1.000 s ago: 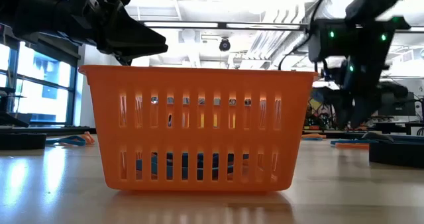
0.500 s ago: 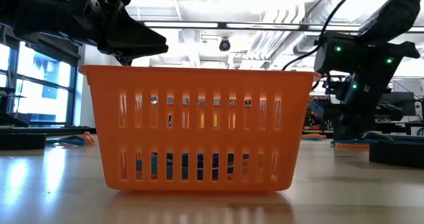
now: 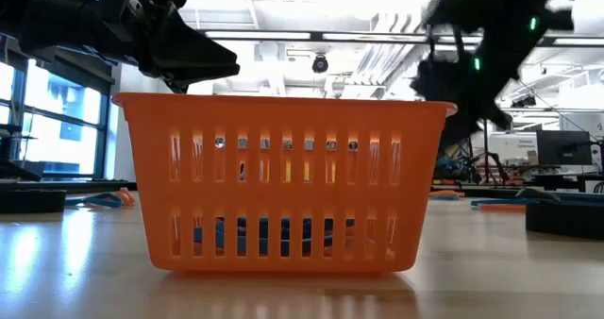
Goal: Sort rubber bands into baskets
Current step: Put the blue rubber band into the orange bin
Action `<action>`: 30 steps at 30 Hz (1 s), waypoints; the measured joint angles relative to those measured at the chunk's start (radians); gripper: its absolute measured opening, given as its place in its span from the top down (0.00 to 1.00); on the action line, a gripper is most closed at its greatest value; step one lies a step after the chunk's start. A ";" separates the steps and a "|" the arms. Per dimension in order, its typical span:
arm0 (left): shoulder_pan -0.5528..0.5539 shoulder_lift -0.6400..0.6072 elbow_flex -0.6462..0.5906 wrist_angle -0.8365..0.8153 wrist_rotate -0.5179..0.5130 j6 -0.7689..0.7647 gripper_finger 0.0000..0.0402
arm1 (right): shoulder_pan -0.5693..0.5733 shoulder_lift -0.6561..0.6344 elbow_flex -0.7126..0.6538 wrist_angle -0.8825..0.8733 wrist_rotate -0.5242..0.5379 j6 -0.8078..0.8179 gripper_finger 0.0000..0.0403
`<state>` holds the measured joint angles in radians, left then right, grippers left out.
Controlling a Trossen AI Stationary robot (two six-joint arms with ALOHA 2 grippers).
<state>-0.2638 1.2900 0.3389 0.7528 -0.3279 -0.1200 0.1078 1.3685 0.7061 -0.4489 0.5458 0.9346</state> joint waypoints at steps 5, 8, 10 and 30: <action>0.000 0.000 0.000 0.000 0.000 0.000 0.72 | 0.166 0.000 0.112 0.076 0.000 -0.112 1.00; 0.000 0.000 0.000 0.000 -0.001 0.000 0.72 | 0.248 0.024 0.166 0.148 0.001 -0.176 1.00; 0.000 0.000 0.000 0.000 -0.002 0.000 0.72 | 0.288 0.064 0.208 0.172 0.001 -0.203 1.00; 0.002 0.000 0.000 -0.004 -0.055 0.000 0.72 | 0.321 0.540 0.635 0.137 -0.356 -0.368 1.00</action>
<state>-0.2623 1.2900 0.3393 0.7489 -0.3828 -0.1195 0.4284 1.9090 1.3415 -0.3115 0.1894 0.5670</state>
